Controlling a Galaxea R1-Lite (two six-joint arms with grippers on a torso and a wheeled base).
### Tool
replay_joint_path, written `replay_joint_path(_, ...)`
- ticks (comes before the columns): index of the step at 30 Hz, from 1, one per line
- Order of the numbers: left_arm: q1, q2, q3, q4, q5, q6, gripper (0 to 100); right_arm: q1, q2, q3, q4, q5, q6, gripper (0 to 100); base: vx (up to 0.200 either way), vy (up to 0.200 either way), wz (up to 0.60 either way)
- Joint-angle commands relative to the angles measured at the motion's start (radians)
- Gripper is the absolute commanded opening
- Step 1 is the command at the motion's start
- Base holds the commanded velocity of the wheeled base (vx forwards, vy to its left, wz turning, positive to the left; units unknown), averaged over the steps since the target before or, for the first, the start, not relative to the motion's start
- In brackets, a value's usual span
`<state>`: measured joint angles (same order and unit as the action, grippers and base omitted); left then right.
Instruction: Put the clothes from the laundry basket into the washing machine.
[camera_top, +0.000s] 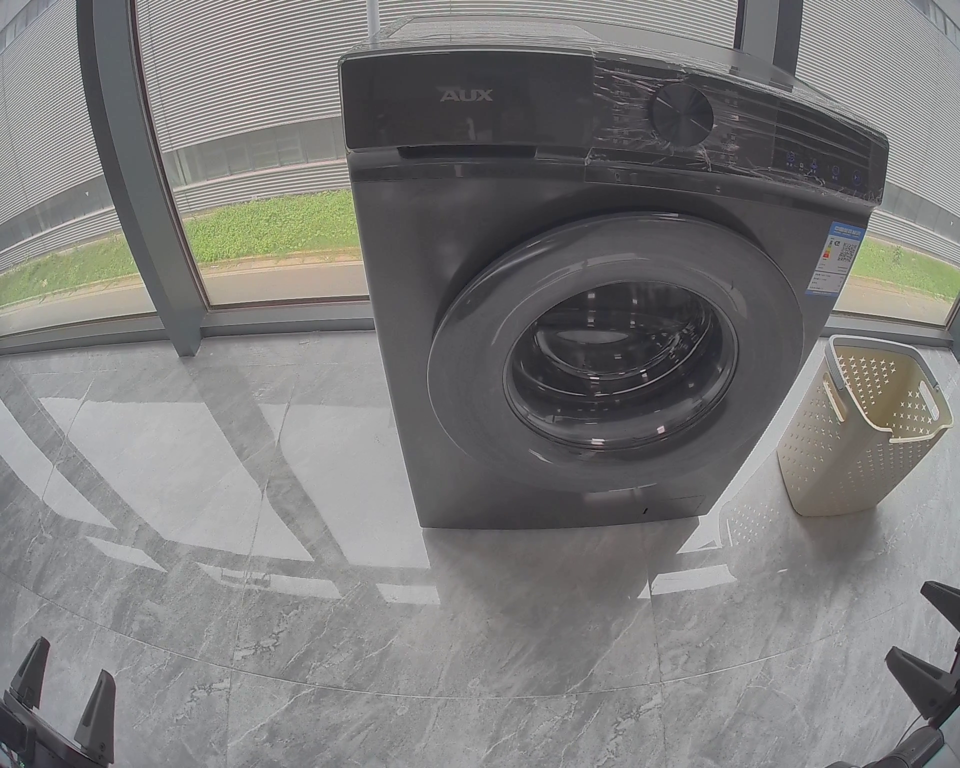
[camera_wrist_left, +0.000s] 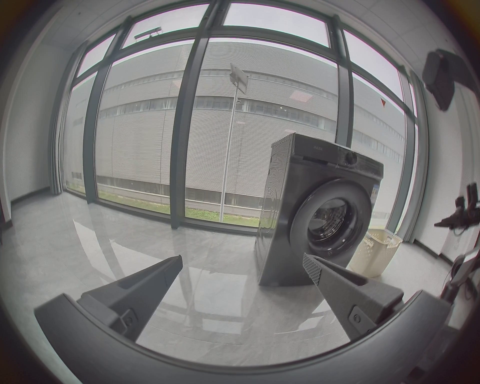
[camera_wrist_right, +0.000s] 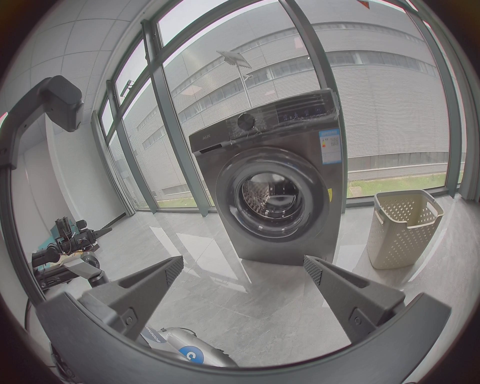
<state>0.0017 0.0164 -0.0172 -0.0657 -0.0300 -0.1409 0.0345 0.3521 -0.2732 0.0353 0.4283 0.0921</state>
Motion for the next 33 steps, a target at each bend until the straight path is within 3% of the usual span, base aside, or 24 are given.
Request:
replay_joint_path(1, 0.0, -0.015, 0.016, 0.009, 0.024, 0.053, 100, -0.002, 0.05, 0.014, -0.005, 0.003, 0.001, 100, 0.0, 0.0, 0.0)
replay_joint_path(4, 0.0, -0.015, 0.016, 0.083, 0.025, 0.155, 100, -0.004, 0.044, 0.032, -0.012, 0.001, 0.0, 100, 0.0, 0.0, 0.0)
replay_joint_path(5, 0.0, -0.015, 0.005, 0.116, 0.022, 0.165, 100, -0.001, 0.045, 0.032, -0.014, 0.003, 0.0, 100, 0.0, 0.0, 0.0)
replay_joint_path(12, -0.002, -0.013, 0.01, 0.089, 0.016, 0.141, 100, 0.013, 0.054, 0.037, -0.006, 0.009, -0.003, 100, 0.0, 0.0, 0.0)
replay_joint_path(15, 0.0, -0.015, 0.01, 0.089, 0.016, 0.147, 100, 0.027, 0.056, 0.037, -0.002, 0.009, -0.003, 100, 0.0, -0.2, 0.0)
replay_joint_path(16, 0.0, -0.015, 0.01, 0.089, 0.016, 0.152, 100, 0.033, 0.056, 0.038, 0.001, 0.009, -0.002, 0, 0.0, -0.2, 0.0)
replay_joint_path(27, 0.0, -0.015, 0.011, 0.087, 0.016, 0.147, 100, 0.061, 0.134, 0.037, -0.015, 0.009, 0.001, 0, 0.0, -0.036, 0.0)
replay_joint_path(33, 0.0, -0.015, 0.011, 0.087, 0.016, 0.147, 100, 0.073, 0.202, 0.035, -0.092, 0.006, 0.012, 0, 0.2, 0.0, 0.0)
